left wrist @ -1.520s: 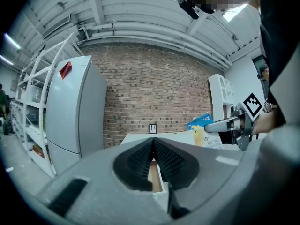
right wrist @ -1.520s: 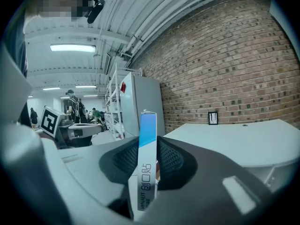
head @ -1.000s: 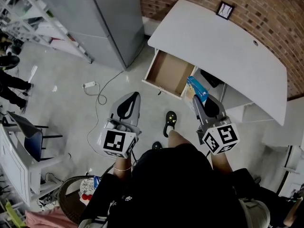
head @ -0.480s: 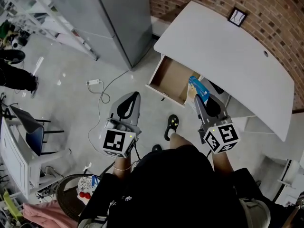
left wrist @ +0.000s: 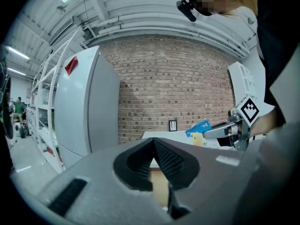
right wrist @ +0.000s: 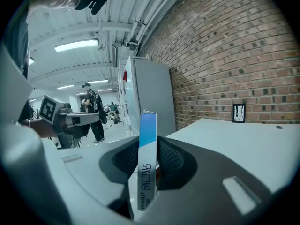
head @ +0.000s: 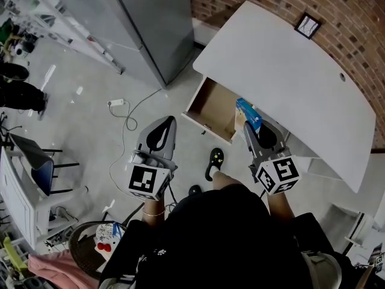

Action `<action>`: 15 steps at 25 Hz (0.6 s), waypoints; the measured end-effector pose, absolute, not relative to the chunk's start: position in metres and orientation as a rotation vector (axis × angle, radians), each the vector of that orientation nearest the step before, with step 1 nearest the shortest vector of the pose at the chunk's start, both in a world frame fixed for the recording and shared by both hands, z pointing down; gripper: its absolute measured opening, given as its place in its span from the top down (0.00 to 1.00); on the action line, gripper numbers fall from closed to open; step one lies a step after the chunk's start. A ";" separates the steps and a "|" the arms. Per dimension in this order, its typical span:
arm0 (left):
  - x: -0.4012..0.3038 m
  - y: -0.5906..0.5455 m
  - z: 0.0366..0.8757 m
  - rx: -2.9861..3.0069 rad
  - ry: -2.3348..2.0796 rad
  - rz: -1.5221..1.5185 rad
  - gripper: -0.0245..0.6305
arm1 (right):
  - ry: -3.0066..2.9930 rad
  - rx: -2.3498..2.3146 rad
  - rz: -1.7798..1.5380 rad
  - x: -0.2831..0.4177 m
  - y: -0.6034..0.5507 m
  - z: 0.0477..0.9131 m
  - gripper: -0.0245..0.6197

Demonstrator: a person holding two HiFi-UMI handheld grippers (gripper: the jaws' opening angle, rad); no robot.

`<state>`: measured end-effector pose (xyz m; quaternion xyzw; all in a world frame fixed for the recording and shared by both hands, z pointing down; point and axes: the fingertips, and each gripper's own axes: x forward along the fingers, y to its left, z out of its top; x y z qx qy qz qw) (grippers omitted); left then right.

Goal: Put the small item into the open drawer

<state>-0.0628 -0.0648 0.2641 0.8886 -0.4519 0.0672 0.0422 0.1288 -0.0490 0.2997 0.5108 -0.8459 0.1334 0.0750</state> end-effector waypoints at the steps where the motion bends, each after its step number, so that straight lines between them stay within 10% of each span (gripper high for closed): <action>1: -0.062 -0.069 0.265 2.715 -1.387 0.209 0.98 | -2.539 1.523 0.404 0.130 -0.054 0.301 0.81; 15: -0.055 -0.128 0.282 2.648 -1.455 0.248 0.98 | -2.545 1.369 0.437 0.129 -0.111 0.328 0.81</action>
